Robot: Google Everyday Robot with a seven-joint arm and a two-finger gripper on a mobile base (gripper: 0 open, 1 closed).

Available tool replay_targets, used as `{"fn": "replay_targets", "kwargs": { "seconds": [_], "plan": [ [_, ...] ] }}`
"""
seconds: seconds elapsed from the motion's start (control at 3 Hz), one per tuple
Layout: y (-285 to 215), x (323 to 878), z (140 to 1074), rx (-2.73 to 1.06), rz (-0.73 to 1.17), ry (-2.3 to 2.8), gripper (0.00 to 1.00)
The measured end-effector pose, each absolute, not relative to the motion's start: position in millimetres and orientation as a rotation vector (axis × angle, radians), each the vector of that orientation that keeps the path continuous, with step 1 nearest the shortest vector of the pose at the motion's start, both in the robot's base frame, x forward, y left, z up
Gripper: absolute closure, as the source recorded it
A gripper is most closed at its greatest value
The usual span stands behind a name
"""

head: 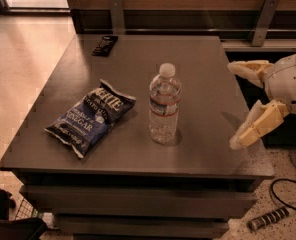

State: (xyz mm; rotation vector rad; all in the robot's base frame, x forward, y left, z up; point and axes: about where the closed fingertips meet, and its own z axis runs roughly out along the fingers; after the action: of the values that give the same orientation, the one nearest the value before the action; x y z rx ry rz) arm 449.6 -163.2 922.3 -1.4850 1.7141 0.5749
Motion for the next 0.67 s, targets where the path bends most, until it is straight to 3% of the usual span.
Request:
{"fn": "replay_targets", "kwargs": {
  "seconds": [0.67],
  "plan": [
    [-96.6,442.6,940.2,-1.311,0.943,1.442,0.00]
  ]
}}
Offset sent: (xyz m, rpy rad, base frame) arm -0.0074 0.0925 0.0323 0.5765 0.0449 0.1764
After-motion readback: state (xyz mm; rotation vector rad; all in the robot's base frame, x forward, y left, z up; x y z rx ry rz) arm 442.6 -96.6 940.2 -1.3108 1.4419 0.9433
